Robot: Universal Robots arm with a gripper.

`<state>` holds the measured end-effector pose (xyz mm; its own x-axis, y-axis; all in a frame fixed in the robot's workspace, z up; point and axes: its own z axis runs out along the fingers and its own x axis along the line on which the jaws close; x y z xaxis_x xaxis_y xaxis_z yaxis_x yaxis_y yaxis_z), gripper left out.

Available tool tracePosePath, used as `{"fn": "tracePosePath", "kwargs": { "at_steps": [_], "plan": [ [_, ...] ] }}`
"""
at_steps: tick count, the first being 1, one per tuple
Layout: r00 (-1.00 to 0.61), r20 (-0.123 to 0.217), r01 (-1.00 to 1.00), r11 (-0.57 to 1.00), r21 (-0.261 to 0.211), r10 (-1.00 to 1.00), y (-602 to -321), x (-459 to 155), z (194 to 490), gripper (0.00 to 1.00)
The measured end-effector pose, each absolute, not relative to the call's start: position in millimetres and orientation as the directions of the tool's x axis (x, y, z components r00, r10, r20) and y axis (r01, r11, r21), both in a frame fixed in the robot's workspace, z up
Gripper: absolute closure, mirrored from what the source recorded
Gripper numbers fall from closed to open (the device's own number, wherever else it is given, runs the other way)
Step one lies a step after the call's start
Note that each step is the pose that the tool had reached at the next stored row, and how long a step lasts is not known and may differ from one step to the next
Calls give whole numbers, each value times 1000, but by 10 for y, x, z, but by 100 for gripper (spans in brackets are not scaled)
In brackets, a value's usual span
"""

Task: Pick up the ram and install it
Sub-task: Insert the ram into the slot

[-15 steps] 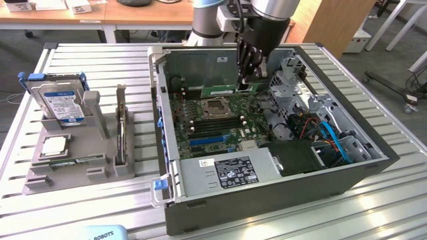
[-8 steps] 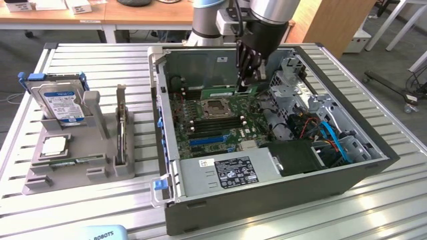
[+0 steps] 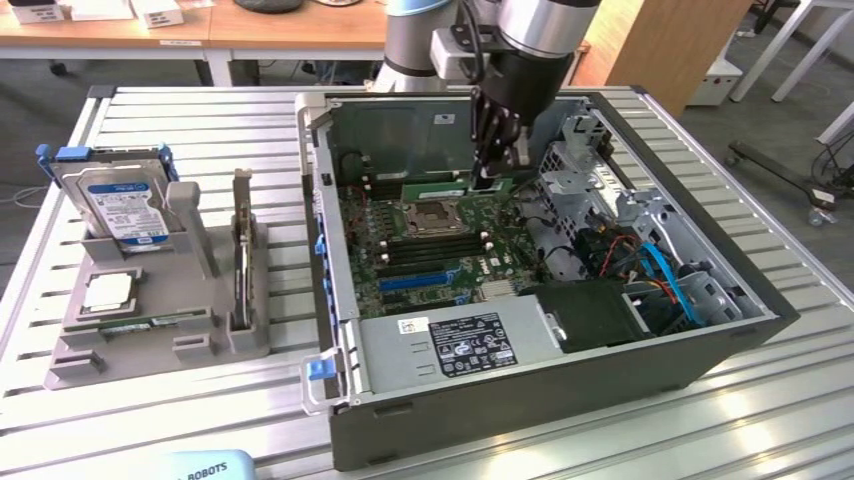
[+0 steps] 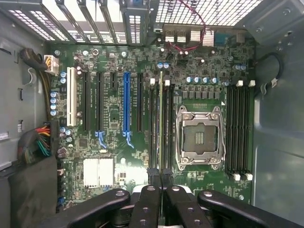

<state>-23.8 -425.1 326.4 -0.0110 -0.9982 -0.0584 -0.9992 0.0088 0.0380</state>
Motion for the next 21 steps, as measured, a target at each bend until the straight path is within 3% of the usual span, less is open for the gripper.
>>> {"fn": "tracePosePath", "kwargs": {
  "at_steps": [21],
  "plan": [
    [-11, -58, -999, 9, 38, -998, -4251, -246, 3042, 88]
  ]
}}
